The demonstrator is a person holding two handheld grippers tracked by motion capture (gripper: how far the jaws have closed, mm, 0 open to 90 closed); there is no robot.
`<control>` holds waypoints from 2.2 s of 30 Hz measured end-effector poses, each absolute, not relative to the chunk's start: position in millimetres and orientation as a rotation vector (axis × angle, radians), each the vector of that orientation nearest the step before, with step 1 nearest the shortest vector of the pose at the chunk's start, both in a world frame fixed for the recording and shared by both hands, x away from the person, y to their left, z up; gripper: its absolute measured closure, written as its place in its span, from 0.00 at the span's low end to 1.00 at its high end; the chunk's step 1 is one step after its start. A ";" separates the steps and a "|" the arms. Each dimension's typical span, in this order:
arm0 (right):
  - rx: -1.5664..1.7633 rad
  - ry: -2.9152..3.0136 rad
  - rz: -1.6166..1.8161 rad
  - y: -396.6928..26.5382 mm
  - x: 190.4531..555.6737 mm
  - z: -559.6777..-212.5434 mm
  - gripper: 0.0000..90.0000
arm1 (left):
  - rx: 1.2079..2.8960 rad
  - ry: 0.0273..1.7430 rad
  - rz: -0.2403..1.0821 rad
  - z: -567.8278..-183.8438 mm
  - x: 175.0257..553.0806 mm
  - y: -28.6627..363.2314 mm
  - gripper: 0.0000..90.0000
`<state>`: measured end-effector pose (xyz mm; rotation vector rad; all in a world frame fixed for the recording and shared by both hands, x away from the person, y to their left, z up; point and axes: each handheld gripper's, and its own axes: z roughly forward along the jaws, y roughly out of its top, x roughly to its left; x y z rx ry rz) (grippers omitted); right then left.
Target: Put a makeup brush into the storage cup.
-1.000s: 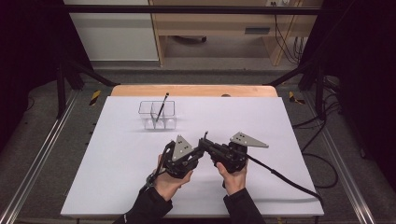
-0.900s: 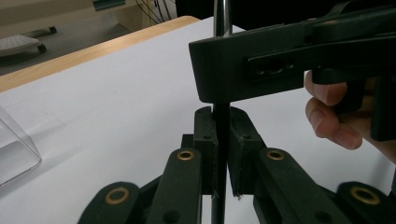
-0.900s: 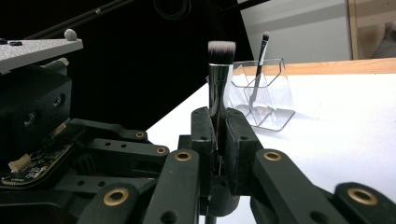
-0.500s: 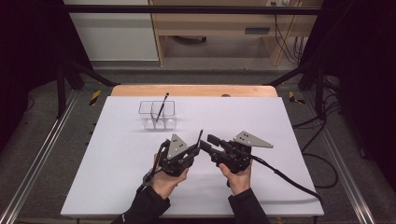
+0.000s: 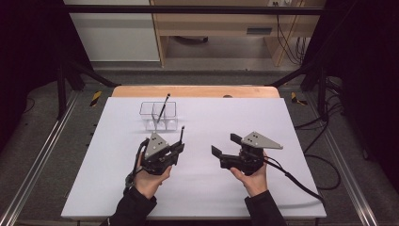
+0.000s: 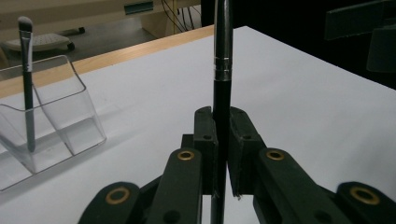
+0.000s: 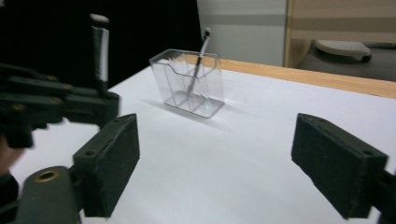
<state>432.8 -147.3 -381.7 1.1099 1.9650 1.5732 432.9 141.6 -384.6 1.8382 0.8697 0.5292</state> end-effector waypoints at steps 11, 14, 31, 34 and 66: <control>1.177 1.974 1.442 -175.2 433.2 -398.1 0.09 | 1.787 0.899 0.561 -376.3 436.6 171.7 0.92; 1.182 1.979 1.419 -179.7 432.7 -401.3 0.08 | 1.771 0.906 0.578 -373.1 437.7 178.5 0.92; 1.229 1.979 1.322 -199.9 428.8 -415.7 0.05 | 1.753 0.915 0.622 -358.2 454.1 193.7 0.92; 1.234 1.974 1.312 -202.4 428.7 -416.5 0.05 | 1.756 0.911 0.625 -356.0 456.1 194.1 0.92; 1.257 1.974 1.271 -211.3 428.5 -422.1 0.04 | 1.753 0.959 0.652 -341.2 515.6 196.4 0.92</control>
